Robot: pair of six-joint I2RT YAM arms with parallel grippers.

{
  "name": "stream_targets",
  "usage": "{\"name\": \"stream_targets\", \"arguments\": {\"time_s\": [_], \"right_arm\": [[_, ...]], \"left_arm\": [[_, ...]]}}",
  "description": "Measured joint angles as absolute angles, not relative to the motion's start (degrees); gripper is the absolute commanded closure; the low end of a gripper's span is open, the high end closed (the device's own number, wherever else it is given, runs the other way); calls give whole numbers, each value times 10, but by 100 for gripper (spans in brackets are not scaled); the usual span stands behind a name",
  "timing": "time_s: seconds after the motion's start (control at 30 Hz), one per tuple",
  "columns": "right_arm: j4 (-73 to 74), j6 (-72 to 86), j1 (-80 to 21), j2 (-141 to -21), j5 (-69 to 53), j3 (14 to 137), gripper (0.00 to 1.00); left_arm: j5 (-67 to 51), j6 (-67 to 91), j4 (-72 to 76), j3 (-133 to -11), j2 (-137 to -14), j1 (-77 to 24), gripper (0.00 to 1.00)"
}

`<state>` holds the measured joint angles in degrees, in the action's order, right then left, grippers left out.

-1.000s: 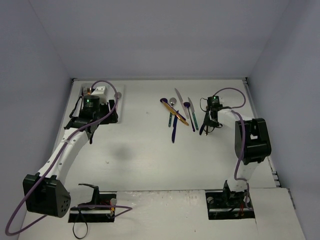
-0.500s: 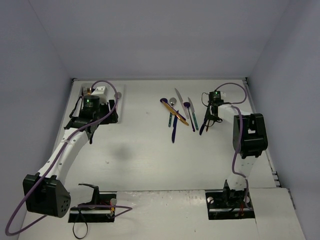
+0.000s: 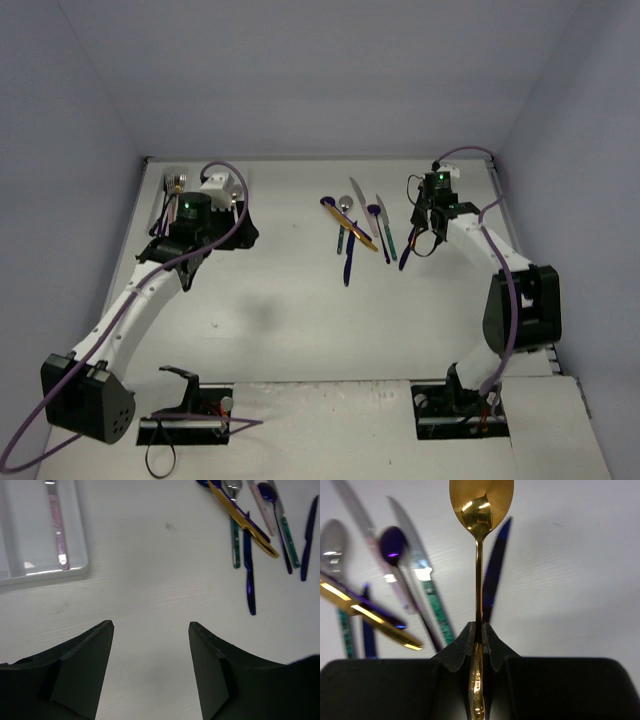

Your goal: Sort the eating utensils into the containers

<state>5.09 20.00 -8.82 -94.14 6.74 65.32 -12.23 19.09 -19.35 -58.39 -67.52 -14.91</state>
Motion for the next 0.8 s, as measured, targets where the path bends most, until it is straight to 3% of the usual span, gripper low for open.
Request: {"name": "stream_targets", "arguments": {"time_s": [0.4,0.67,0.8], "right_arm": [[51,297,-262,-837,45,653,100],[52,360,-326,-837,47,654,100],[49,386,-348,-836,49,654,100]], "left_arm": [[-179,310,-20,-558,-704,-359,42],[-178,334,23,-578,-812,-417,42],[-178,340,43,-588,-840,-435,48]]}}
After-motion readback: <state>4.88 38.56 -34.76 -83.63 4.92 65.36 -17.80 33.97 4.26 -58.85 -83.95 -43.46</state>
